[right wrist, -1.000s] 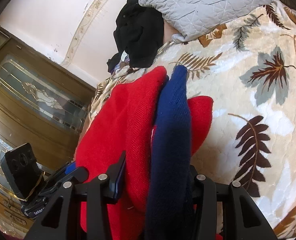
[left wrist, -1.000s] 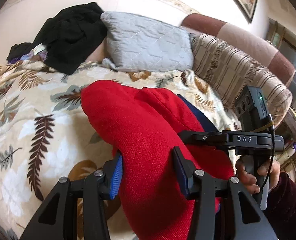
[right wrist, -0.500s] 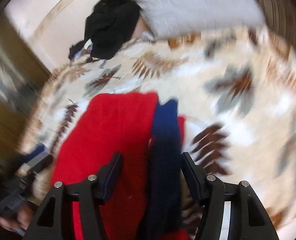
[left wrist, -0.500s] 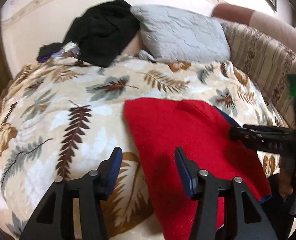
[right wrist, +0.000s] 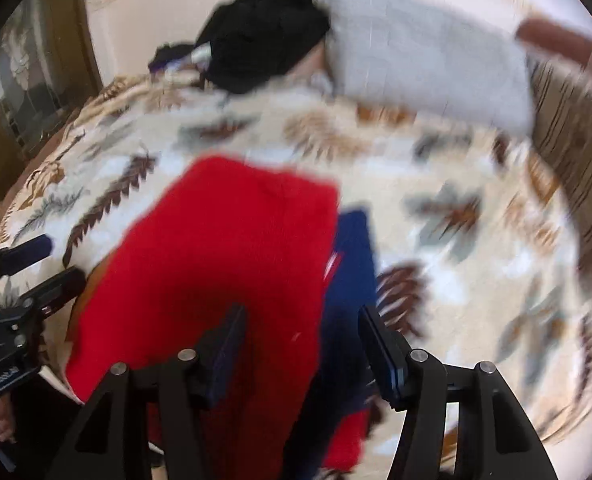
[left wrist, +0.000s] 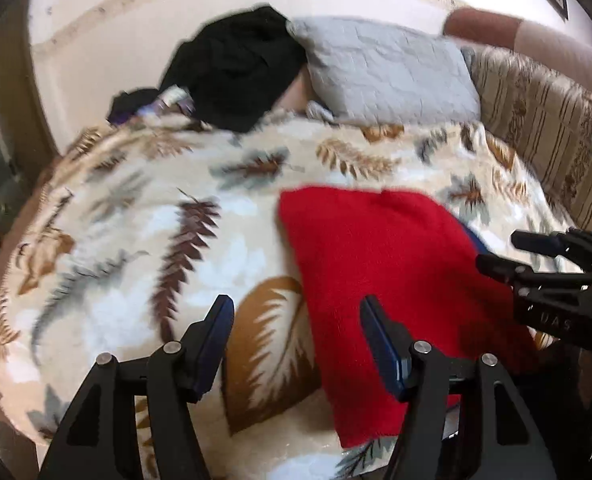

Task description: Fold small clothes

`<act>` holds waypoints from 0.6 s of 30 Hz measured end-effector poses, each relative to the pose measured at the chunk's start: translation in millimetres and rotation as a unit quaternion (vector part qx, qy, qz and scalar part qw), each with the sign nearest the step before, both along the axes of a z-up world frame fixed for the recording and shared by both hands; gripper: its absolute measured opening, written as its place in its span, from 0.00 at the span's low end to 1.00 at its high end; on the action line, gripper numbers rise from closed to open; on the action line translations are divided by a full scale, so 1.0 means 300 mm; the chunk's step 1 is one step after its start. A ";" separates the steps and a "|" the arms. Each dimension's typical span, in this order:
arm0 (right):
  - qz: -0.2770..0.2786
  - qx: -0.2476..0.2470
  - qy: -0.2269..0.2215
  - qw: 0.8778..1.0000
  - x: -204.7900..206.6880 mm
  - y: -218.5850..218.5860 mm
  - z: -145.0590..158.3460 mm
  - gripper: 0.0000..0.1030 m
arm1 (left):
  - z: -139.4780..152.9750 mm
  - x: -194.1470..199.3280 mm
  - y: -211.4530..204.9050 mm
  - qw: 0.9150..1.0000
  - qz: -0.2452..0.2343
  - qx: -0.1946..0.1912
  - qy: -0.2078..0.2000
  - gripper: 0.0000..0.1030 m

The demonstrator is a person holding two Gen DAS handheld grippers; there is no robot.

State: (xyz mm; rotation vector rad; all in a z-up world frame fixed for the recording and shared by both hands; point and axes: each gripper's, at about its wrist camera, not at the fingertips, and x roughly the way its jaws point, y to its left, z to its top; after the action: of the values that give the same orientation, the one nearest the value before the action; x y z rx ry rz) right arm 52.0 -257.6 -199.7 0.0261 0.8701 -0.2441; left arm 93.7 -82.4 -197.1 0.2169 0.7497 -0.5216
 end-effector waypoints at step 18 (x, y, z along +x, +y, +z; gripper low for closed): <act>-0.037 -0.090 -0.113 0.989 -0.186 0.089 0.421 0.61 | 0.425 -0.160 0.083 0.981 0.093 -0.028 -0.169 0.94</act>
State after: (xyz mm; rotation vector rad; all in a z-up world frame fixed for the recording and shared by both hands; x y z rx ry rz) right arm -3.9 -230.9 -73.5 -0.0806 0.6198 -0.3818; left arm 45.6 -57.5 -69.6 0.1745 0.4181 -0.3171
